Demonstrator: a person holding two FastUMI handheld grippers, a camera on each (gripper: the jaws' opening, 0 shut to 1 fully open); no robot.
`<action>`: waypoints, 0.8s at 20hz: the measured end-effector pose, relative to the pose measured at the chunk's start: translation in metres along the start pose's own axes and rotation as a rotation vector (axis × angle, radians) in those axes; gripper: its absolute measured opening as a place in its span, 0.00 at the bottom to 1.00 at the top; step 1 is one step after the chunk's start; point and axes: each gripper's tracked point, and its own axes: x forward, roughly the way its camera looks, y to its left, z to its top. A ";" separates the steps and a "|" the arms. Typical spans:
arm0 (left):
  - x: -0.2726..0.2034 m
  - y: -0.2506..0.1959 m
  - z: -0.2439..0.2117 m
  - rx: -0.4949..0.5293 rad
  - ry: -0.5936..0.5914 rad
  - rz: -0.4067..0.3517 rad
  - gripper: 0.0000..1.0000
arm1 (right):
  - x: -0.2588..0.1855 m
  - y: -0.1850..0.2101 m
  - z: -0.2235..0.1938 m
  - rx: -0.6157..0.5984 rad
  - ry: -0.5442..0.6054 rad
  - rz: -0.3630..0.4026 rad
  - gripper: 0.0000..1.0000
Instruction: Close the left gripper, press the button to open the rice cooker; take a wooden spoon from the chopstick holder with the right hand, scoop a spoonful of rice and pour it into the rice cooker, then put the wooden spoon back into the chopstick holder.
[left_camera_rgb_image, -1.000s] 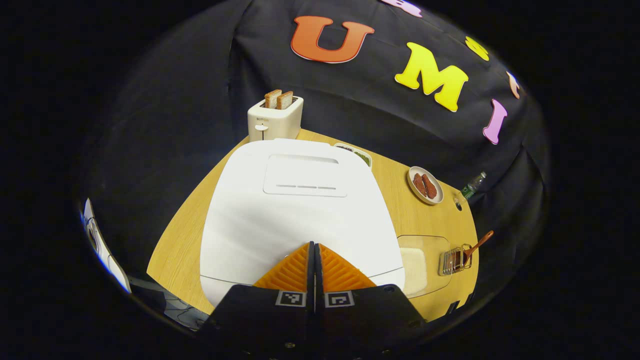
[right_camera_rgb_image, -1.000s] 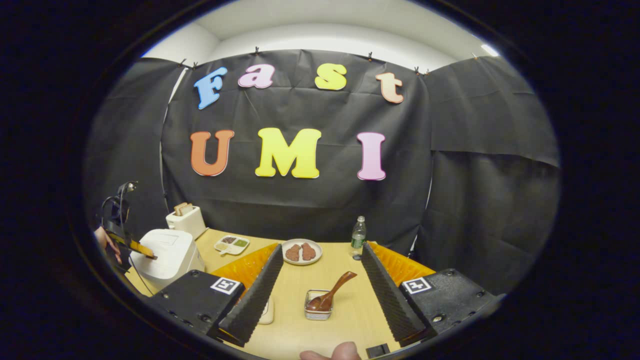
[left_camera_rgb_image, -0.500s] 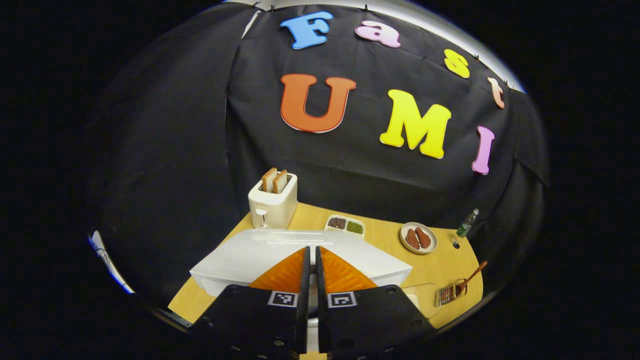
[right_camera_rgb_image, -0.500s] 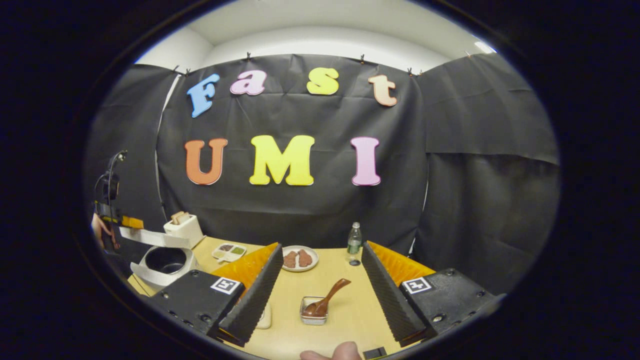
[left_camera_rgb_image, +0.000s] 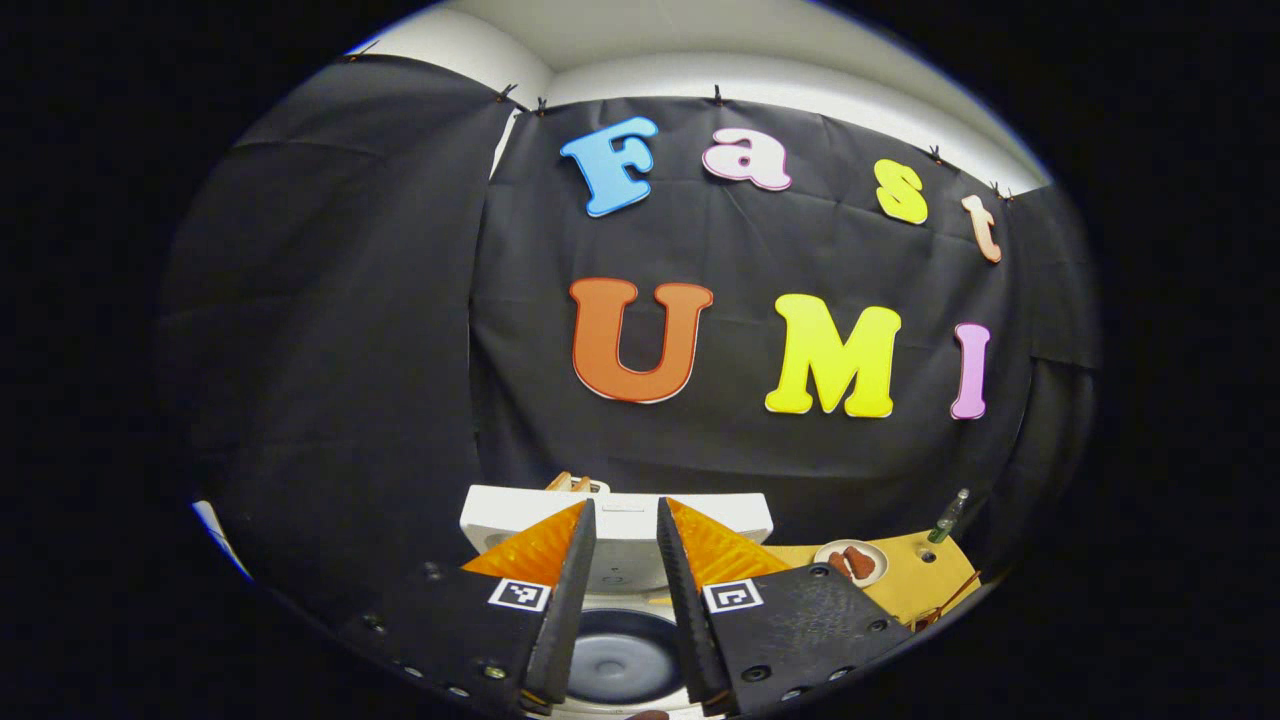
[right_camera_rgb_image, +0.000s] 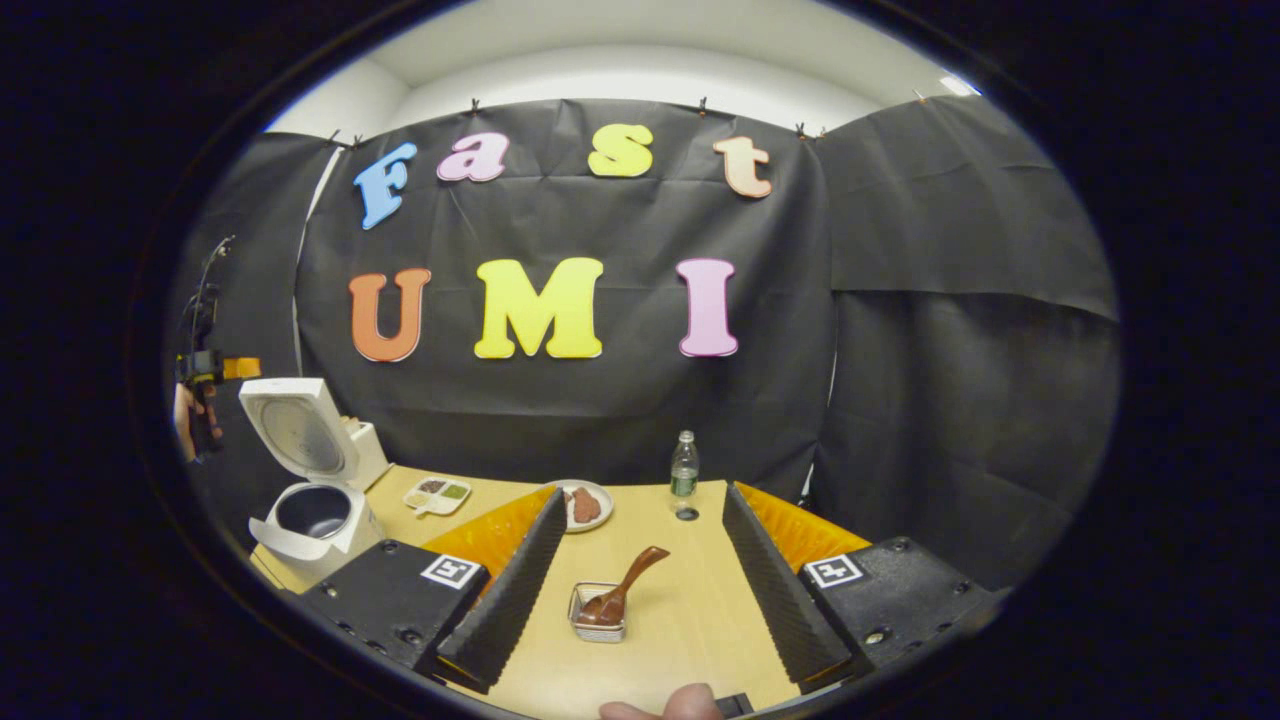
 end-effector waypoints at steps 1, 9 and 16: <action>-0.010 -0.004 0.003 0.001 -0.015 -0.001 0.52 | 0.002 0.001 -0.004 0.008 0.005 0.014 1.00; -0.082 -0.052 0.005 0.035 -0.068 -0.003 0.96 | 0.032 -0.005 -0.043 0.064 0.070 0.085 1.00; -0.120 -0.090 0.002 0.019 -0.061 0.000 0.94 | 0.086 -0.014 -0.107 0.150 0.177 0.130 1.00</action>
